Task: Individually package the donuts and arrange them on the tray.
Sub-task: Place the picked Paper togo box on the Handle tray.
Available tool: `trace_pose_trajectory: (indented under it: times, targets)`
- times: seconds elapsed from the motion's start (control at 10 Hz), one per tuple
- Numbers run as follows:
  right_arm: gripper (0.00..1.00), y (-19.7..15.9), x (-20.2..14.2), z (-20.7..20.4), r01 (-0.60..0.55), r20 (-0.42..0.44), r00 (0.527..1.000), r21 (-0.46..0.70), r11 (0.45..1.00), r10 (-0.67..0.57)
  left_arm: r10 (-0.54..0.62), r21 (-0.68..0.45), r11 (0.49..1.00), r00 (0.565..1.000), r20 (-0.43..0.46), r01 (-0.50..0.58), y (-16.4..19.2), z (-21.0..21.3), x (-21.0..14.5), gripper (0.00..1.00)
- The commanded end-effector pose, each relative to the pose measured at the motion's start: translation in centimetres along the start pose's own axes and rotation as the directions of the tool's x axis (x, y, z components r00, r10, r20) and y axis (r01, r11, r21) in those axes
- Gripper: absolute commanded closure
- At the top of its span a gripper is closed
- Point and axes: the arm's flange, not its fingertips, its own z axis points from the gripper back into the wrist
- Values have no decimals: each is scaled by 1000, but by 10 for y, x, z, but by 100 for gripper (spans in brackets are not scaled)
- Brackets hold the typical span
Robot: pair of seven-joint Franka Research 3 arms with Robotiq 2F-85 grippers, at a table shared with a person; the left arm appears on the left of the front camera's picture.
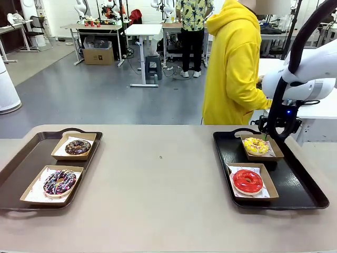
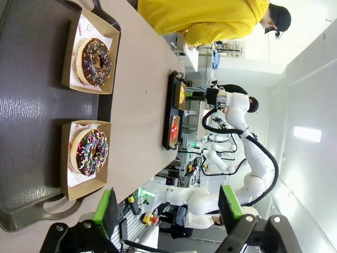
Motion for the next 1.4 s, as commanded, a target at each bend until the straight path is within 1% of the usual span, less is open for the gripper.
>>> trace_pose_trajectory:
  times: [0.0, 0.1, 0.2, 0.3, 0.4, 0.5, 0.6, 0.7, 0.8, 0.9, 1.0, 1.2, 1.3]
  targets:
    - [10, 0, -3, 7, -20, 2, 1000, 24, 1000, 20, -7, -3, 1000, 1000, -8, 7, -2, 2, 0, 0]
    - [0, -2, -6, 14, -6, 33, 999, 8, 1000, 5, -7, -3, 1000, 1000, -8, 7, -2, 2, 0, 0]
    - [0, -5, -15, 30, -1, 35, 999, 35, 999, 0, -7, -3, 1000, 1000, -8, 7, -2, 2, 0, 0]
    - [0, -10, -31, 54, -27, 63, 998, 91, 995, 21, -7, -3, 1000, 1000, -8, 7, -2, 2, 0, 0]
    - [0, -22, -49, 79, -84, 102, 993, 217, 973, 63, -7, -3, 1000, 1000, -8, 7, -2, 2, 0, 0]
    - [0, -47, -68, 105, -92, 125, 991, 402, 911, 45, -7, -3, 1000, 1000, -8, 7, -2, 2, 0, 0]
    - [0, -75, -81, 119, -67, 85, 996, 552, 831, 24, -7, -3, 1000, 1000, -8, 7, -2, 2, 0, 0]
    - [0, -102, -95, 127, -76, 82, 996, 659, 748, 29, -7, -3, 1000, 1000, -8, 7, -2, 2, 0, 0]
    - [0, -127, -109, 130, -72, 79, 997, 725, 685, 22, -7, -3, 1000, 1000, -8, 7, -2, 2, 0, 0]
    - [0, -157, -122, 128, -32, 43, 999, 769, 639, -2, -7, -3, 1000, 1000, -8, 7, -2, 2, 0, 0]
    - [0, -183, -131, 123, -23, 27, 1000, 805, 592, 2, -7, -3, 1000, 1000, -8, 7, -2, 2, 0, 0]
    - [0, -231, -139, 98, 27, -28, 1000, 827, 561, -8, -7, -3, 1000, 1000, -8, 7, -2, 2, 0, 0]
    - [0, -251, -144, 81, 32, -28, 999, 854, 519, -16, -7, -3, 1000, 1000, -8, 7, -2, 2, 0, 0]
